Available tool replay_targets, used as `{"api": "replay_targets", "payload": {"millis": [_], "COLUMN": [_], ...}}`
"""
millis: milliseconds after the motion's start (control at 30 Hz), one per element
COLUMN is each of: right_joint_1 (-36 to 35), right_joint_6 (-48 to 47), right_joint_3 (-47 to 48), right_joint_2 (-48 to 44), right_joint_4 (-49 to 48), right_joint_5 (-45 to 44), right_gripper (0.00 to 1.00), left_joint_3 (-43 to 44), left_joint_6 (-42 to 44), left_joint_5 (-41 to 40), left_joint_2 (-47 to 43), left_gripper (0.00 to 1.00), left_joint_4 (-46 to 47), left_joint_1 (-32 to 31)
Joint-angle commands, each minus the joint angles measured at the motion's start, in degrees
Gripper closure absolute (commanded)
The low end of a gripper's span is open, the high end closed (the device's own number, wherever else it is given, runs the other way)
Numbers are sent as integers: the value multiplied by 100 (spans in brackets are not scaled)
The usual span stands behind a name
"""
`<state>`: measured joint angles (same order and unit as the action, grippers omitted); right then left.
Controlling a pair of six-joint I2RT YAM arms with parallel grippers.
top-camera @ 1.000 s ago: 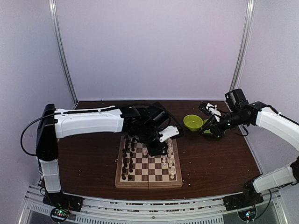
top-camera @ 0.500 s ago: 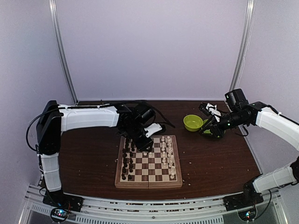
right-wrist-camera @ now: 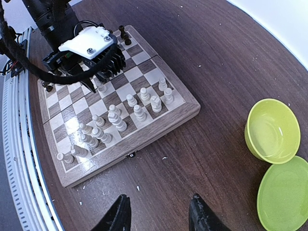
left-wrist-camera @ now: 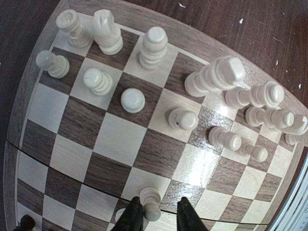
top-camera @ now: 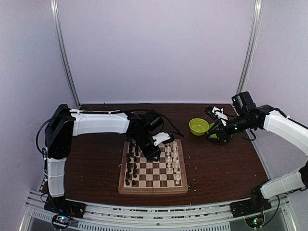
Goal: Set up the chess pieces on the board
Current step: Pick up the pawn from the chessboard, then place the pawn on b2.
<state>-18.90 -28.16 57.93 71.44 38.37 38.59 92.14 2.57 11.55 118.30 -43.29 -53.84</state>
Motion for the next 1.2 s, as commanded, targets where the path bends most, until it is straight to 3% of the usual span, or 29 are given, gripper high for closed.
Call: {"api": "replay_targets", "payload": {"millis": [0,367,667,1167], "right_joint_1": [27,30,27,33], "right_joint_6": [-31,-31,-31,-31], "right_joint_3": [156,176,175,183], "right_joint_2": [36,41,38,2], "right_joint_4": [54,74,74,83], "right_joint_5": [-78,-72,-74,-62], "right_gripper": [59,59,59,59], "left_joint_3": [160,129,382,152], "left_joint_6": [90,111,77,-101], "left_joint_5": [84,5,120,1076], "left_joint_2": [101,121,30,-459], "left_gripper": [79,79,92,93], "left_joint_4": [136,14,-118,321], "left_joint_1": [-21,-30,-133,-809]}}
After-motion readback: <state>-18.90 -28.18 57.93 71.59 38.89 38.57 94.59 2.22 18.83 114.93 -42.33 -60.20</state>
